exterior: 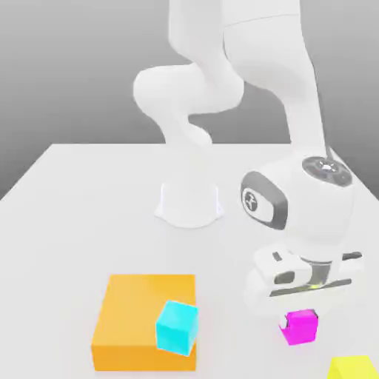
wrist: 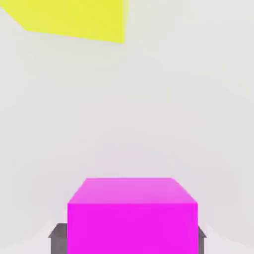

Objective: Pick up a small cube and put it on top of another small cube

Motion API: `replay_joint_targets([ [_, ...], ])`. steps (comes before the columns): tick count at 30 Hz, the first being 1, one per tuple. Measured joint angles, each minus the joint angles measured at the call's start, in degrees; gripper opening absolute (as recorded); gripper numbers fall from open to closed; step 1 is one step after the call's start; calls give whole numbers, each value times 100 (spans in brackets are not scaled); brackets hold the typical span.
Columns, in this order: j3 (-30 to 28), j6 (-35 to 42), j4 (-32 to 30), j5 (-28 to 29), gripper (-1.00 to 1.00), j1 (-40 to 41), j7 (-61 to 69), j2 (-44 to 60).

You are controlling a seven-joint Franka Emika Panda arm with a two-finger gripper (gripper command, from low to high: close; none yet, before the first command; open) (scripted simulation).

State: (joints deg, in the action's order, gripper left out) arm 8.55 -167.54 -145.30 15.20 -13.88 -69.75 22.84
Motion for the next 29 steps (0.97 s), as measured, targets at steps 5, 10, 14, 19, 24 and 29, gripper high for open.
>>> replay_joint_targets([
  [5, 426, 573, -169, -472, -100, 321, 357, -748],
  [10, 122, 1551, -38, -1047, -100, 877, 605, -1621],
  [14, -309, 2422, 238, -1407, -100, 1842, 641, -2237],
  [19, -172, 2012, 242, -1414, -100, 2401, 547, -1829],
  [24, -150, 1871, 222, -1385, 100, 2352, 525, -1707],
  [29, -129, 2253, 279, -1453, 100, 2331, 572, -2031],
])
